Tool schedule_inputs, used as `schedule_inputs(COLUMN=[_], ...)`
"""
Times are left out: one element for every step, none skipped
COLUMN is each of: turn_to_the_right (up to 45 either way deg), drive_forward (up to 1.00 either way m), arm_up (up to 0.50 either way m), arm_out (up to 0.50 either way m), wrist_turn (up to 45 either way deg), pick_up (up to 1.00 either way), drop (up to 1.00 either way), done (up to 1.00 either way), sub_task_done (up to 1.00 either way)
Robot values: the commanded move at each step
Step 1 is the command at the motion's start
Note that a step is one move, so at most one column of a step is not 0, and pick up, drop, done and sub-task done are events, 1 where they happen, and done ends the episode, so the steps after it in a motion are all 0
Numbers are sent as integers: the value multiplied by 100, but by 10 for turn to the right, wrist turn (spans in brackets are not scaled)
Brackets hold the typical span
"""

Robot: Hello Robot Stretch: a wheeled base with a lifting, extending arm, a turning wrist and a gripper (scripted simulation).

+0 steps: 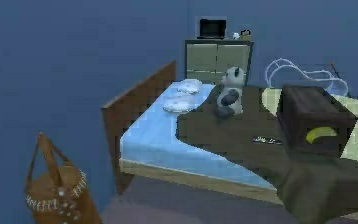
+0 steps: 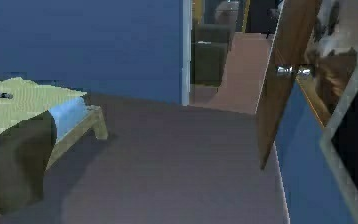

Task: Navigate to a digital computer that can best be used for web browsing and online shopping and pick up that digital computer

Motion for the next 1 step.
schedule_inputs(turn_to_the_right=[450], drive_forward=[0], arm_up=[0], arm_out=[0], wrist_turn=[0], pick_up=[0], drop=[0], done=[0], sub_task_done=[0])
